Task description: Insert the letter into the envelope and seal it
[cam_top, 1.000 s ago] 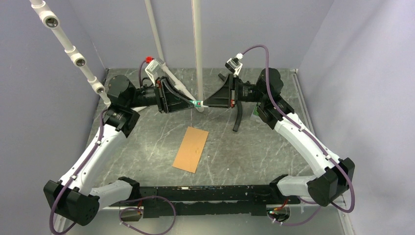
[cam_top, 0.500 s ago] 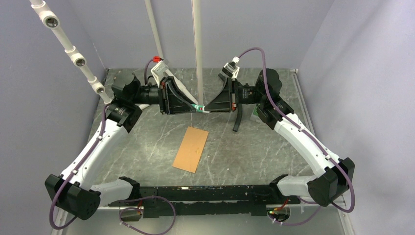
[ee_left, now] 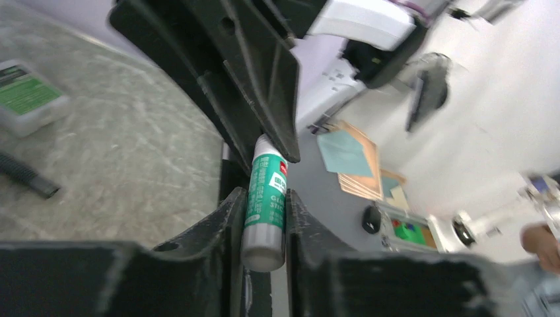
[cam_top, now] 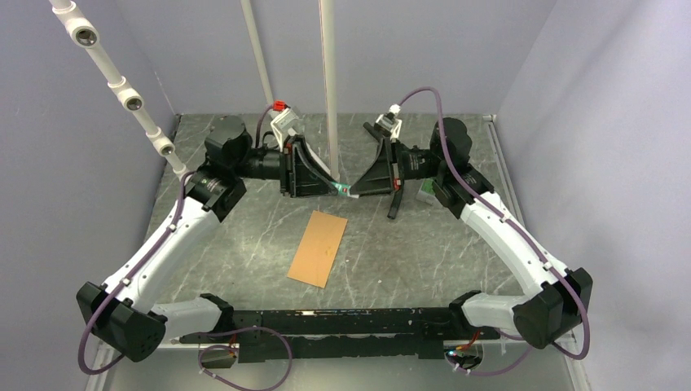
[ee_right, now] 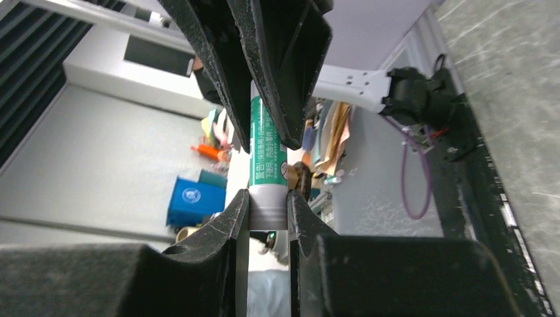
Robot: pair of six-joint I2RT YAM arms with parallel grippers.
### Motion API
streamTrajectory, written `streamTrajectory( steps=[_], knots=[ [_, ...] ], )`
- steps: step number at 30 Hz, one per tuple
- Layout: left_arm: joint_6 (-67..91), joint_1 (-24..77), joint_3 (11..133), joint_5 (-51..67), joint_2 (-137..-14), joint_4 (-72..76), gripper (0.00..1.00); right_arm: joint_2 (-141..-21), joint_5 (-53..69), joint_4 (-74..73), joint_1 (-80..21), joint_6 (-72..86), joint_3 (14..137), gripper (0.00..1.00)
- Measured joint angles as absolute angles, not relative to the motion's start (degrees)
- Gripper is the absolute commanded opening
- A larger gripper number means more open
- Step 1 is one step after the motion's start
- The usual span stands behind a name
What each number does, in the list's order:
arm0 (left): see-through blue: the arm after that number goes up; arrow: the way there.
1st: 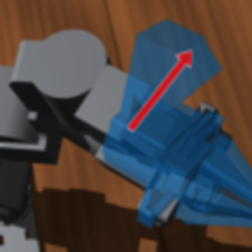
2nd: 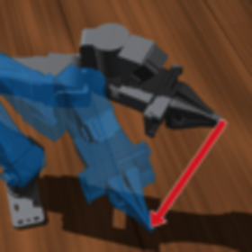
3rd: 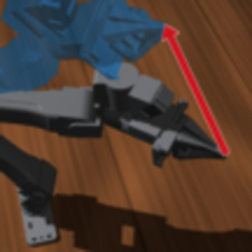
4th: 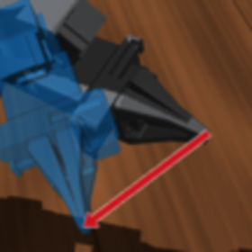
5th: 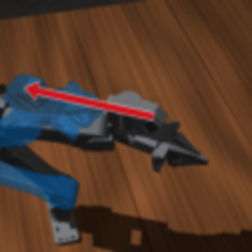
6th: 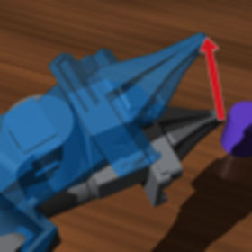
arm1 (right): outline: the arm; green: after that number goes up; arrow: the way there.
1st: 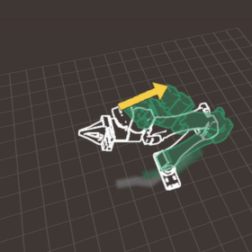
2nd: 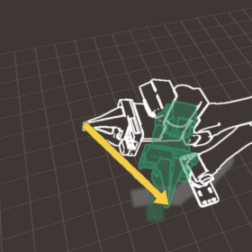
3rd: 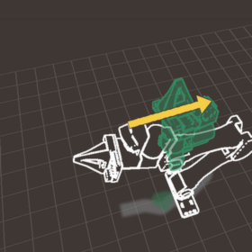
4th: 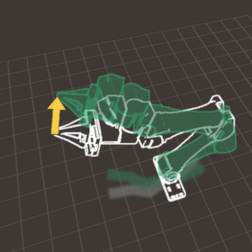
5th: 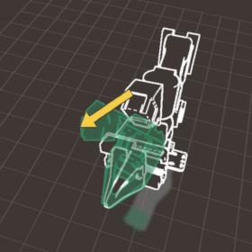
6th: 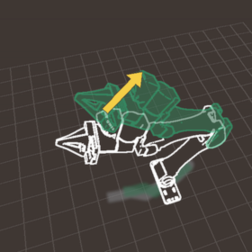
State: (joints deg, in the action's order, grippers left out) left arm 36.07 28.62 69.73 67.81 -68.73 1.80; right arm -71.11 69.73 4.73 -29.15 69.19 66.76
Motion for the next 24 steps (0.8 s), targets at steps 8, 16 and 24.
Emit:
streamTrajectory(
  steps=[8, 16, 24],
  knots=[
    [29.5, 33.3, 67.5, 45.0, -69.9, -11.7, 0.93, -70.3, 53.6, -5.2, -22.5, 59.8, 64.6, 0.00],
    [29.0, 29.9, 63.9, 27.0, -65.3, -19.4, 0.93, -69.8, 34.6, -22.7, -14.2, 45.5, 58.6, 0.00],
    [29.8, 29.8, 63.8, 20.8, -64.0, -22.3, 0.93, -69.7, 17.0, -25.6, -10.3, 39.4, 47.5, 0.00]
  ],
)
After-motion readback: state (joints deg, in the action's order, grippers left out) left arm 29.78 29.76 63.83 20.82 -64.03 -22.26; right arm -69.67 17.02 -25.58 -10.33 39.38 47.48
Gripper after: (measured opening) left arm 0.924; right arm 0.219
